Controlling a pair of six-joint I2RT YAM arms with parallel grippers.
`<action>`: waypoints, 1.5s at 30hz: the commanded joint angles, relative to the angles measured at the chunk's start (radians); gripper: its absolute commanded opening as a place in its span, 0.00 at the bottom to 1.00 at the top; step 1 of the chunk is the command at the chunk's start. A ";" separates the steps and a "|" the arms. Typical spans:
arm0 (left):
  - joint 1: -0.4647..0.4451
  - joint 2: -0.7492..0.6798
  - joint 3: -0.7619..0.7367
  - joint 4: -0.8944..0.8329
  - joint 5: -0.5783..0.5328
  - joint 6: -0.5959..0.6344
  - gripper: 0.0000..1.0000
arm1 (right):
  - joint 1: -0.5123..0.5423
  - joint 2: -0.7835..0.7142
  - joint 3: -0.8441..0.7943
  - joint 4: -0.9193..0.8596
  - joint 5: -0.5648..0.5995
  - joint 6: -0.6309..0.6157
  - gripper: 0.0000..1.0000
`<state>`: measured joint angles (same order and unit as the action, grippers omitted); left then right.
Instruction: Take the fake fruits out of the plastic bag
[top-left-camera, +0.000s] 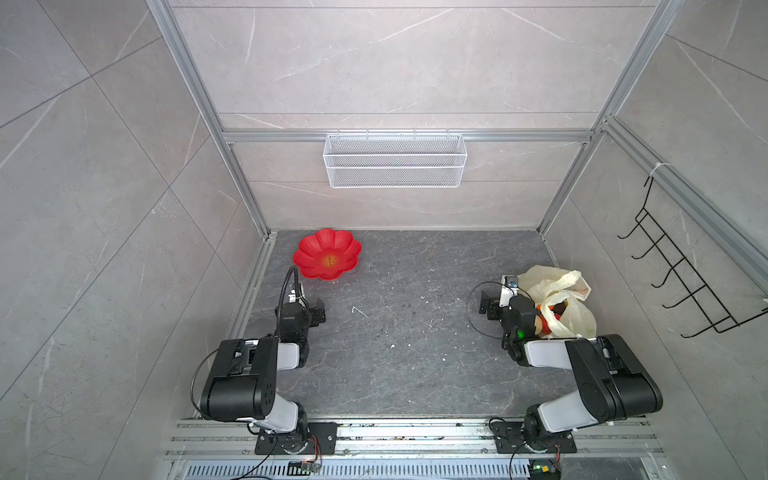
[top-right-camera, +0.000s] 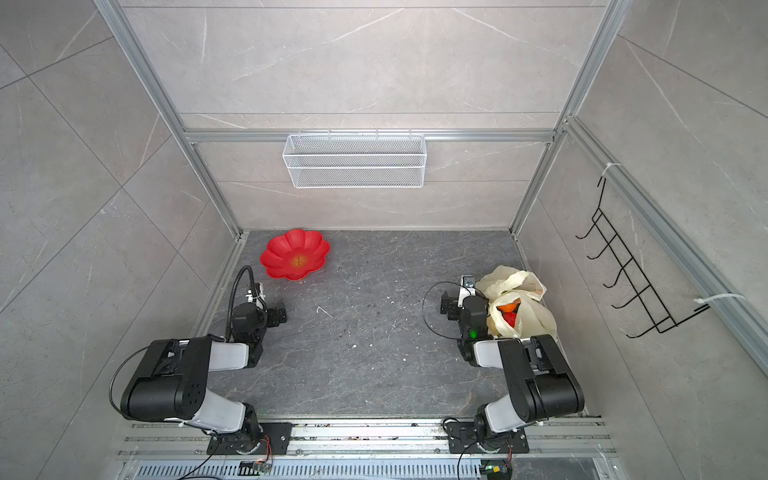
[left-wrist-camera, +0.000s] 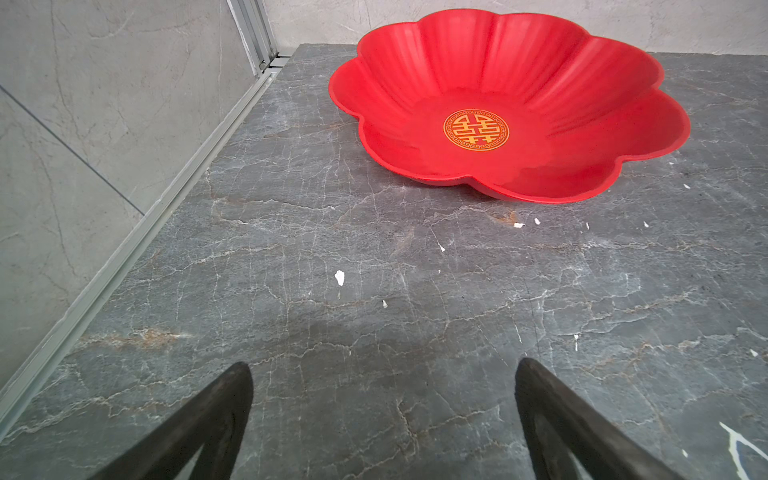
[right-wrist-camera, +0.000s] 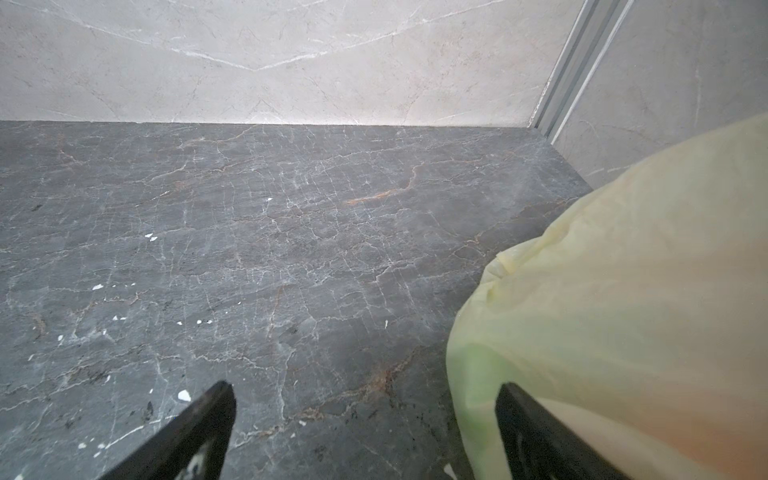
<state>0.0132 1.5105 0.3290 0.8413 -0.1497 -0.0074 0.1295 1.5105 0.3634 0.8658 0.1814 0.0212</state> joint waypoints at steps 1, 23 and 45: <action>0.003 -0.009 0.024 0.023 0.012 0.006 1.00 | -0.003 0.005 -0.007 0.018 -0.009 -0.014 0.99; 0.003 -0.012 0.016 0.031 0.005 0.007 1.00 | -0.003 0.005 -0.008 0.017 -0.010 -0.014 0.99; -0.055 -0.189 -0.016 -0.058 0.052 0.091 1.00 | 0.038 -0.189 -0.076 -0.023 -0.234 -0.151 0.99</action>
<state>-0.0067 1.4075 0.2985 0.8139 -0.0986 0.0257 0.1394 1.3857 0.3088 0.8608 -0.0036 -0.0742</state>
